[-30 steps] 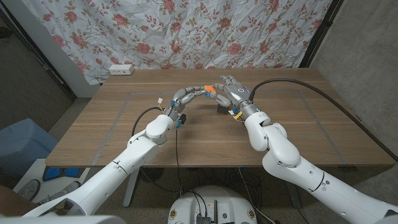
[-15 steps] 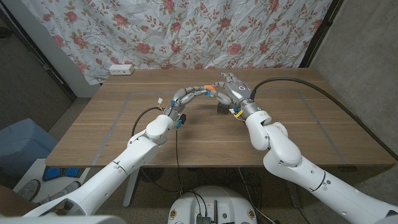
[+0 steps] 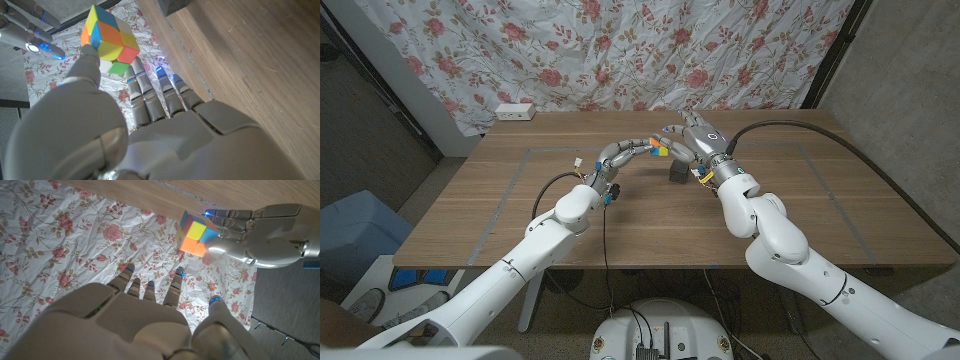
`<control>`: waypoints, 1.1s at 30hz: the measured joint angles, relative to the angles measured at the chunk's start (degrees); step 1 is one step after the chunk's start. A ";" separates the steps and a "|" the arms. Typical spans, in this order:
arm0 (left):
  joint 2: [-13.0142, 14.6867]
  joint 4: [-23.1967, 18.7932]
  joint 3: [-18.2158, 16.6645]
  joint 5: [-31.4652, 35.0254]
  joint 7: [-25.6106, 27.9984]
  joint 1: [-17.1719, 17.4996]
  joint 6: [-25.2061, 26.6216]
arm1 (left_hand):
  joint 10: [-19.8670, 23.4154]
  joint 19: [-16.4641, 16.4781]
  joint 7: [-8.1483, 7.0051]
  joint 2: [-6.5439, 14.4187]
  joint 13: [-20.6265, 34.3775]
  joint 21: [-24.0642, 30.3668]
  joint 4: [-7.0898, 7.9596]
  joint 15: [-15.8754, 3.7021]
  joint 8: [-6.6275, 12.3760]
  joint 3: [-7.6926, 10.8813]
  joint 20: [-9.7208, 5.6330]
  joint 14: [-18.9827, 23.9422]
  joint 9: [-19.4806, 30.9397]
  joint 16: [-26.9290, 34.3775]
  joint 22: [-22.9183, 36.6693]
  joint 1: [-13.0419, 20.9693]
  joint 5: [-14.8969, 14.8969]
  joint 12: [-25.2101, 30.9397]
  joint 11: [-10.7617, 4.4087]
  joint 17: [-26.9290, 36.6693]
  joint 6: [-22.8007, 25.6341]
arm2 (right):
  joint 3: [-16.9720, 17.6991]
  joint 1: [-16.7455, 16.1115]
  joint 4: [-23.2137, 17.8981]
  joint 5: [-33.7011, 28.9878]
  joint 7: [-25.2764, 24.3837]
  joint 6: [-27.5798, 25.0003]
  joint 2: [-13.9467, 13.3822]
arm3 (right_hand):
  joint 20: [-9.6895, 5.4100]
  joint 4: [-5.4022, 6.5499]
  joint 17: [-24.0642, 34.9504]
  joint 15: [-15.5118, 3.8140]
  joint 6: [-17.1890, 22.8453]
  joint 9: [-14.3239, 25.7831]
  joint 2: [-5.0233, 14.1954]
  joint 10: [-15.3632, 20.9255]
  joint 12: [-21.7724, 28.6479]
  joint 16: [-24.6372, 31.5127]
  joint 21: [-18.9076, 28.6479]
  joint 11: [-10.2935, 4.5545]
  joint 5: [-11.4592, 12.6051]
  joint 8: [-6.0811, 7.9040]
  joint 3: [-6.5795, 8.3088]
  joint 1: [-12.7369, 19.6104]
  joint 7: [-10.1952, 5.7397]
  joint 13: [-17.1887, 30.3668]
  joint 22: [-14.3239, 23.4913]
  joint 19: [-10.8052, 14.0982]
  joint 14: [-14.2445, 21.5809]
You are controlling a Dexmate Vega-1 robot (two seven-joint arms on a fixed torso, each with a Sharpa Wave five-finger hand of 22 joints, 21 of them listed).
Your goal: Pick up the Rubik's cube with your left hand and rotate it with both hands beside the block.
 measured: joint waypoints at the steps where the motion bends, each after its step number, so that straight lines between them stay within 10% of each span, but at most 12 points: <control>1: 0.00 0.00 0.03 0.02 -0.02 -0.04 0.00 | 0.00 0.00 0.00 0.00 0.00 0.00 0.00 0.00 0.00 0.00 0.00 0.00 0.00 0.00 0.00 0.00 0.00 0.00 0.00 0.00 0.00 | 0.09 0.00 -0.02 0.28 -0.04 0.00 0.02 | 0.00 0.00 0.00 0.00 0.00 0.00 0.01 0.00 0.00 0.06 0.00 0.00 0.00 0.00 0.00 -0.01 0.00 0.00 0.00 0.00 0.00; 33: 0.09 -0.39 0.20 0.34 -0.08 -0.06 0.04 | 0.01 0.00 -0.24 -0.02 -0.08 0.00 -0.08 0.00 -0.68 -0.24 0.00 0.00 0.26 0.00 0.00 0.02 -0.05 -0.33 0.01 0.01 0.62 | -1.17 4.61 -0.34 4.61 5.20 -4.03 -0.06 | 0.39 1.20 0.42 0.01 0.20 -0.01 -0.52 1.05 0.22 0.89 0.00 0.42 0.38 -0.43 0.23 -1.91 1.05 0.00 0.00 0.39 0.43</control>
